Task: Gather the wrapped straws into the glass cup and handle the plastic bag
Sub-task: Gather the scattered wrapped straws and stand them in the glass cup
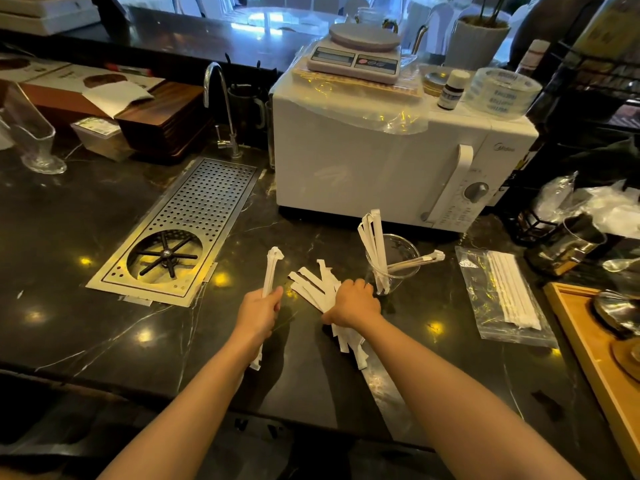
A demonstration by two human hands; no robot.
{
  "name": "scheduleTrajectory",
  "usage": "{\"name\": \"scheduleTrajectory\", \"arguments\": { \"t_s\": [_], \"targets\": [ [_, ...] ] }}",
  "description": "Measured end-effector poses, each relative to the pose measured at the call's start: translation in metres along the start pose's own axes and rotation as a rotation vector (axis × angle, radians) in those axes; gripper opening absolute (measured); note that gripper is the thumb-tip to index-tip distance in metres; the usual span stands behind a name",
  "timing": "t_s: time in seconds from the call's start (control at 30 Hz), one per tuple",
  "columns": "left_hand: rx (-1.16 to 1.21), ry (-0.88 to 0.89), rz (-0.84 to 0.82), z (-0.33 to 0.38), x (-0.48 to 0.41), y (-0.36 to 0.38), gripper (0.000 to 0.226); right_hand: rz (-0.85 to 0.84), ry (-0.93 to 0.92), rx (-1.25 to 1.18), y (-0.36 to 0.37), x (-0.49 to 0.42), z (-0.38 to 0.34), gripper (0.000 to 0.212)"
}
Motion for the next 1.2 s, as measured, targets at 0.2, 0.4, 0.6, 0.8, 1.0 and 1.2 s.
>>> {"name": "scheduleTrajectory", "arguments": {
  "t_s": [0.2,0.4,0.6,0.8,1.0,1.2],
  "targets": [
    [-0.007,0.022,-0.013,0.005,0.001,0.008,0.039,0.004,-0.029,0.072,-0.003,0.004,0.004,0.071],
    [-0.031,0.019,-0.026,0.007,-0.002,0.014,0.038,-0.023,-0.082,0.112,0.000,0.010,0.004,0.052],
    [-0.045,0.009,-0.009,0.005,-0.003,0.018,0.041,-0.001,-0.147,0.174,0.007,0.017,0.000,0.037],
    [-0.044,0.000,-0.010,0.003,0.002,0.019,0.038,0.005,-0.174,0.234,0.014,0.023,-0.001,0.029],
    [-0.027,0.005,-0.005,0.003,0.007,0.018,0.038,-0.011,-0.161,0.211,0.014,0.027,0.006,0.029],
    [-0.013,0.002,-0.020,0.002,0.007,0.020,0.038,-0.010,-0.178,0.157,0.006,0.032,0.013,0.026]
  ]
}}
Point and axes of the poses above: each hand's wrist, its own x-axis away from the middle knuckle, its own y-axis out of the palm, z = x × y, the point moved 5 cm from there along -x, towards the middle knuckle, and after that the axes turned 10 degrees about -x, right-handed, at the moved point
